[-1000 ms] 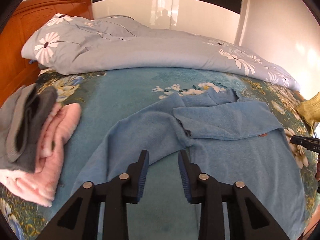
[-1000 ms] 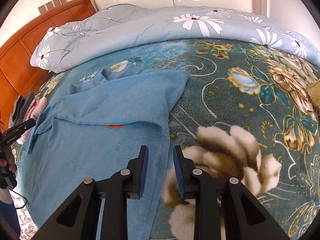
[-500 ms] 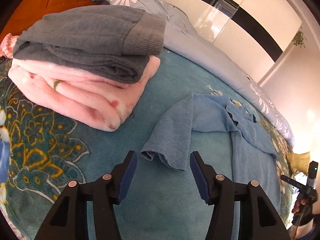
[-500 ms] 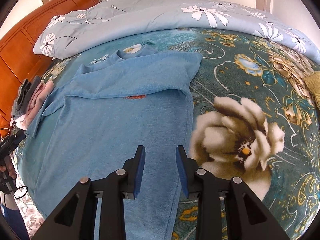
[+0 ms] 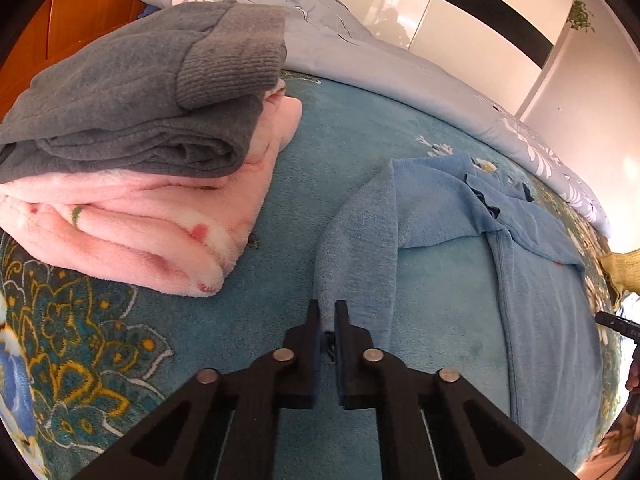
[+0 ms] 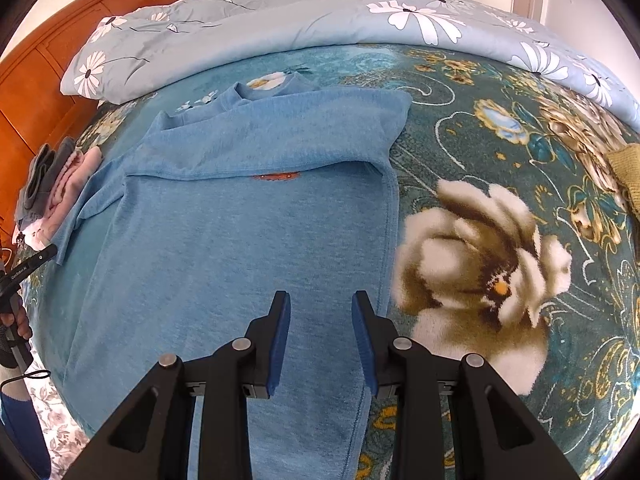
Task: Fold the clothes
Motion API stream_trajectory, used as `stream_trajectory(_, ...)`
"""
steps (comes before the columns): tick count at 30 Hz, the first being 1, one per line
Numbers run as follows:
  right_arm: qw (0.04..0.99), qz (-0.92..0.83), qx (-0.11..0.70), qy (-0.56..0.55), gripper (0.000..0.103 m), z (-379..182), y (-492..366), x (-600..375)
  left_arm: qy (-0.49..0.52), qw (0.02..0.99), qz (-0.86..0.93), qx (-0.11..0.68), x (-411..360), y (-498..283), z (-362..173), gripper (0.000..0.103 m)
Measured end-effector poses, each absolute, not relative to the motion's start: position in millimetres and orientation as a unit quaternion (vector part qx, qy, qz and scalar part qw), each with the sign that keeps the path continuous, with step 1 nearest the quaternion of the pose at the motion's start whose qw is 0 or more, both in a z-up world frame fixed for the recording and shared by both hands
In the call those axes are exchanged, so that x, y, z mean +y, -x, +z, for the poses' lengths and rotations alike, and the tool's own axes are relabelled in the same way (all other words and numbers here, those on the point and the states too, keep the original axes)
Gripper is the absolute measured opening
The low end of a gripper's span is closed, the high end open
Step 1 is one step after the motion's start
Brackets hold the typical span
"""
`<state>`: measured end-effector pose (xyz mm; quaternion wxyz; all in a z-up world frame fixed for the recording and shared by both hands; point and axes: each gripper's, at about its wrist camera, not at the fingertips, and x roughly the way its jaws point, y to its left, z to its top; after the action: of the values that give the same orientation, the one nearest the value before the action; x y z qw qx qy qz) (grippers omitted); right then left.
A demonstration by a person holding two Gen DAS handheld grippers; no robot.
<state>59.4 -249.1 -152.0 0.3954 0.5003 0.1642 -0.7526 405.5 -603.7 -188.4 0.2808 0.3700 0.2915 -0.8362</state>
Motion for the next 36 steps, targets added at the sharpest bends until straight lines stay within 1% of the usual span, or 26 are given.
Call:
stream_trajectory(2,0.397,-0.751,0.166,-0.501,0.033,-151.7,-60.6,-249.6,-0.349,0.282,-0.841,0.302,-605.8,-412.2,-181.2,0.005)
stream_trajectory(6,0.398,-0.751,0.171,-0.499,0.033,-150.1,-61.4,-248.5,-0.281,0.292,-0.836,0.369,-629.4,-439.5,-165.0,0.005)
stream_trajectory(9,0.398,-0.753,0.166,-0.497,0.033,-147.5,-59.5,-246.5,-0.264,0.324,-0.827,0.375,-643.8,-452.0,-152.7,0.005)
stream_trajectory(12,0.398,-0.755,0.163,-0.495,0.033,-144.9,-58.3,-245.3,-0.246,0.331,-0.822,0.392,-654.7,-457.4,-140.0,0.005)
stream_trajectory(16,0.398,-0.755,0.158,-0.496,0.033,-145.4,-56.3,-244.5,-0.213,0.313,-0.827,0.415,-656.3,-458.8,-114.3,0.005)
stream_trajectory(19,0.401,-0.754,0.151,-0.498,0.033,-147.0,-54.2,-244.1,-0.193,0.265,-0.837,0.439,-655.5,-449.6,-91.8,0.005)
stream_trajectory(25,0.409,-0.754,0.131,-0.498,0.033,-148.7,-48.1,-244.1,-0.178,0.137,-0.844,0.487,-641.9,-382.2,-53.9,0.005)
stream_trajectory(29,0.416,-0.756,0.122,-0.491,0.033,-143.7,-41.9,-241.4,-0.176,0.067,-0.842,0.505,-623.3,-316.0,-32.5,0.005)
stream_trajectory(33,0.416,-0.761,0.122,-0.482,0.033,-140.0,-33.2,-232.8,-0.191,0.005,-0.84,0.508,-592.4,-241.8,-28.6,0.005)
stream_trajectory(36,0.412,-0.766,0.109,-0.482,0.033,-140.5,-23.1,-221.2,-0.213,-0.032,-0.831,0.513,-561.3,-188.1,-40.6,0.005)
